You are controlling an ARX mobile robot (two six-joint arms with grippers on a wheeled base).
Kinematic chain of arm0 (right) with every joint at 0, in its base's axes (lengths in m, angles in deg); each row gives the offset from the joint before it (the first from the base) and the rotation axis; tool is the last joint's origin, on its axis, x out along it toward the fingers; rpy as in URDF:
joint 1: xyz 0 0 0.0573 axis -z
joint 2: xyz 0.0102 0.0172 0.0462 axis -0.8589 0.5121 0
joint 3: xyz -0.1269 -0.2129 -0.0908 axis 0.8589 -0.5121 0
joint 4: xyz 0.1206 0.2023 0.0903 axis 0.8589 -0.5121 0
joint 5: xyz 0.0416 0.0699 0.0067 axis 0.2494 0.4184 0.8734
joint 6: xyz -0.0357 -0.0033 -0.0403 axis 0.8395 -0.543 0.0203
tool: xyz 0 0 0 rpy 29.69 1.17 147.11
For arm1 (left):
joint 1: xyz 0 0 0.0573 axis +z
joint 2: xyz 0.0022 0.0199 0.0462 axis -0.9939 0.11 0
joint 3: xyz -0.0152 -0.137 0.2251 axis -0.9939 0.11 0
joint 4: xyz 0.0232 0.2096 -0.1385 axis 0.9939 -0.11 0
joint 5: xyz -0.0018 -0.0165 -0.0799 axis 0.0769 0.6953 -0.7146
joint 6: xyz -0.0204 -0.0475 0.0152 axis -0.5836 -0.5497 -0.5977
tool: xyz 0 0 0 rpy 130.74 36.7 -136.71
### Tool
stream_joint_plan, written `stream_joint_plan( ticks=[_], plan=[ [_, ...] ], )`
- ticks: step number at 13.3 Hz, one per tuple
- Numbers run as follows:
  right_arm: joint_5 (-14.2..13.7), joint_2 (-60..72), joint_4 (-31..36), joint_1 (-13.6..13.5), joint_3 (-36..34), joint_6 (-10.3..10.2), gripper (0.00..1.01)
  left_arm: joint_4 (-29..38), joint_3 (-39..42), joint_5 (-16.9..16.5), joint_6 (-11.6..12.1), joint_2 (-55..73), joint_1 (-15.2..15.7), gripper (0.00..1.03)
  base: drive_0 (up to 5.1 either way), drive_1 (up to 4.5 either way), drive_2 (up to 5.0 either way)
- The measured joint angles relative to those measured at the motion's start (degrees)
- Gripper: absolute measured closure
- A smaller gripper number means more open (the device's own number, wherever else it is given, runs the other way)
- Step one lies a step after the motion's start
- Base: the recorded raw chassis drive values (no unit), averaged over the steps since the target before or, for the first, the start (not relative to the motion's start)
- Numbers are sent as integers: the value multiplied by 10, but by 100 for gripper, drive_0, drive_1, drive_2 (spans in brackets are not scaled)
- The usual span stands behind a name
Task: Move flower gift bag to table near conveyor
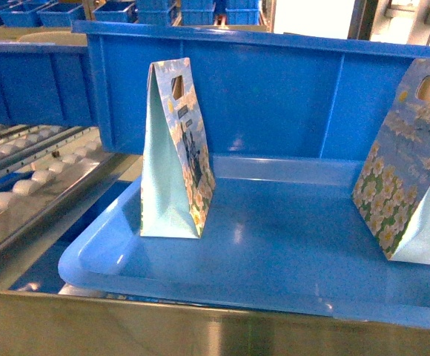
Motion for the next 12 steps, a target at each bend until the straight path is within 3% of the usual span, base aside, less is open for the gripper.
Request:
stream_joint_plan(
  ticks=[3, 5, 7, 9, 12],
  plan=[
    [-11, 46, 33, -15, 24, 0, 3, 48, -37, 1, -5, 64, -12, 5, 0, 0, 0],
    [-13, 125, 62, -33, 66, 1, 3, 85, -90, 12, -10, 154, -43, 5, 0, 0, 0],
    [-16, 192, 64, -53, 104, -1, 3, 79, -141, 28, -17, 222, -76, 5, 0, 0, 0],
    [-45, 222, 57, -84, 129, -2, 3, 53, -193, 56, -21, 266, -111, 5, 0, 0, 0],
    [-52, 218, 56, -84, 130, -2, 3, 52, -198, 64, -21, 267, -117, 5, 0, 0, 0]
  ],
)
